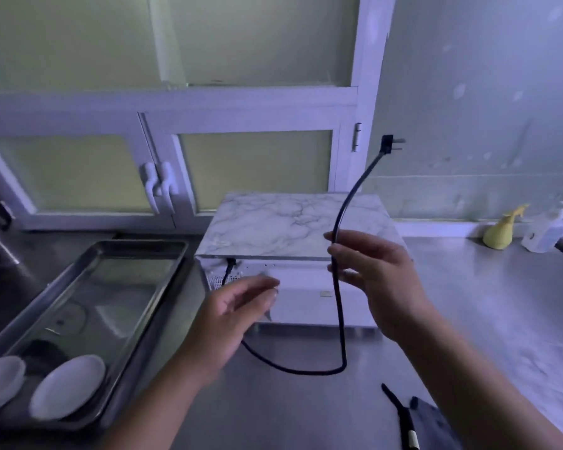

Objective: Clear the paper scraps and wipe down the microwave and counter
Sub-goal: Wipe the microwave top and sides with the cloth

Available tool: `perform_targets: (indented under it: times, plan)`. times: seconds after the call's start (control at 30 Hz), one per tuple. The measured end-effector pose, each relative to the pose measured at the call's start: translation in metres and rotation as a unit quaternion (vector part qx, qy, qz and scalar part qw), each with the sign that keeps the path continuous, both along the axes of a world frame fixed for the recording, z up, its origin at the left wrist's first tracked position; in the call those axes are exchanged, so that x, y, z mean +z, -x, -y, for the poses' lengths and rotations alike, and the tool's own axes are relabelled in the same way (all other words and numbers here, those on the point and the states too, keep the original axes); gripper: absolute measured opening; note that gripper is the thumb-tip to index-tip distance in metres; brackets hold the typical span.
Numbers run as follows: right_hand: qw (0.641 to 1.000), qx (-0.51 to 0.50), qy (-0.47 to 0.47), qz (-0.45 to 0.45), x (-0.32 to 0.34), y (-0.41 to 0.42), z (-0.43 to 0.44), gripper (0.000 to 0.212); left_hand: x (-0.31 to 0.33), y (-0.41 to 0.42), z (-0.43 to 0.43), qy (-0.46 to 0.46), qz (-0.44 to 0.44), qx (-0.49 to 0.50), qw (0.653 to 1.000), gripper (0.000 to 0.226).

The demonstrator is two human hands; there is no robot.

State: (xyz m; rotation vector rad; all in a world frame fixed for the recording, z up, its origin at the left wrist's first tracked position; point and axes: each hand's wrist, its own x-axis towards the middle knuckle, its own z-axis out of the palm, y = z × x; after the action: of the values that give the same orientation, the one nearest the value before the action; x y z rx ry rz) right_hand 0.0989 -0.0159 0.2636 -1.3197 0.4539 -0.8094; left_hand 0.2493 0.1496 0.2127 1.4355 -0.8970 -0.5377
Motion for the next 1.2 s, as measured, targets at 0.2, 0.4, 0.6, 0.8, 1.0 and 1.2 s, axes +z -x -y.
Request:
perform_targets:
  times: [0.2, 0.4, 0.6, 0.8, 1.0, 1.2]
  plan:
    - [0.962, 0.188, 0.168, -0.103, -0.014, -0.076, -0.077, 0.008, 0.045, -0.05, -0.057, 0.064, -0.044, 0.076, 0.994, 0.039]
    - [0.925, 0.284, 0.19, -0.169, -0.066, -0.164, -0.158, 0.007, -0.004, -0.108, -0.147, 0.014, -0.168, 0.264, 0.95, 0.026]
    - [0.833, 0.396, 0.315, -0.224, -0.125, -0.243, -0.234, 0.005, -0.065, -0.152, -0.24, -0.036, -0.316, 0.345, 0.883, 0.031]
    - [0.777, 0.45, 0.345, -0.274, -0.166, -0.308, -0.302, 0.009, -0.105, -0.192, -0.294, -0.03, -0.359, 0.415, 0.835, 0.026]
    - [0.779, 0.437, 0.288, -0.345, -0.197, -0.341, -0.327, 0.016, -0.141, -0.248, -0.348, -0.013, -0.336, 0.511, 0.791, 0.024]
    - [0.729, 0.411, 0.365, -0.407, -0.215, -0.357, -0.313, 0.022, -0.184, -0.309, -0.404, -0.015, -0.357, 0.569, 0.74, 0.024]
